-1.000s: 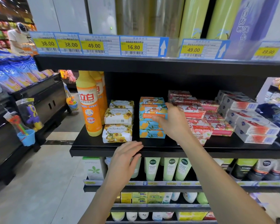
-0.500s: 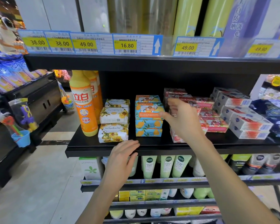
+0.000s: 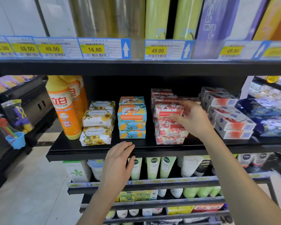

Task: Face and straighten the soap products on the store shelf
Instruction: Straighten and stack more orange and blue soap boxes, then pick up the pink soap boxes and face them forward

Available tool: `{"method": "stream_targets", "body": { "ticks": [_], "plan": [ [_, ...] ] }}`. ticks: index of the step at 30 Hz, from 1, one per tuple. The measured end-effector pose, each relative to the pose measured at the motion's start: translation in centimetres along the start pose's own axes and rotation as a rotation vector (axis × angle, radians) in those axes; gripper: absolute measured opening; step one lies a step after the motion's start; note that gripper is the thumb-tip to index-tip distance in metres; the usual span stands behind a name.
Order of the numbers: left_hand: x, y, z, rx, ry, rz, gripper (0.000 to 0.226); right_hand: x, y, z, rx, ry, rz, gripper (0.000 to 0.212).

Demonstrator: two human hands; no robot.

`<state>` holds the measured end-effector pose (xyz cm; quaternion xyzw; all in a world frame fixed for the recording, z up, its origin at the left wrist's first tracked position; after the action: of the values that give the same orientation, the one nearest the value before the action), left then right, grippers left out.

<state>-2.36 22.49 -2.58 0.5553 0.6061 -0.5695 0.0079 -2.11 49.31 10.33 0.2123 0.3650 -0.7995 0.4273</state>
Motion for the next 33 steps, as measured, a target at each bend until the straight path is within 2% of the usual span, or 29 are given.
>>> {"method": "stream_targets", "body": {
  "ticks": [4,8,11,15,21,26,30,33],
  "plan": [
    [0.9,-0.3,-0.6,-0.038,-0.037,0.003,0.042,1.1,-0.7,-0.9,0.024,-0.118,0.086,0.065],
    [1.1,-0.3,-1.1,-0.072,-0.065,-0.029,0.037,1.8,-1.5,-1.7,0.031,-0.172,0.107,0.072],
    [1.4,-0.1,-1.2,-0.106,-0.07,-0.014,0.047,1.7,-1.9,-2.3,0.03,-0.214,0.094,0.079],
    [1.2,-0.1,-1.2,-0.131,-0.021,-0.038,0.044,1.8,-2.0,-3.1,0.015,-0.254,0.102,0.071],
    [1.0,0.0,-1.5,-0.154,-0.021,-0.056,0.037,1.8,-2.6,-3.9,0.003,-0.299,0.078,0.071],
    [1.1,0.2,-1.8,-0.211,-0.02,-0.017,0.041,1.1,-2.0,-4.0,-0.032,-0.38,0.02,0.075],
    [0.6,-0.1,-2.2,-0.296,0.046,-0.01,0.036,-0.4,-0.9,-3.5,-0.093,-0.42,-0.026,0.075],
    [-0.9,-0.7,-3.2,-0.393,0.2,-0.053,0.029,-1.7,0.5,-2.9,-0.14,-0.453,-0.027,0.073]
  ]
}}
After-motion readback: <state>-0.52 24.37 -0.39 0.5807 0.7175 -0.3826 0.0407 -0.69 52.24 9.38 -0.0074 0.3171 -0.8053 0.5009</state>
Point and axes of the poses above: each hand's wrist, its own y-axis away from the middle knuckle, its own x-axis out of the palm, z = x × y, the point moved 8 cm from there along -y, towards the middle knuckle, and after that the axes turned 5 degrees about -z, right-handed, at the moved point
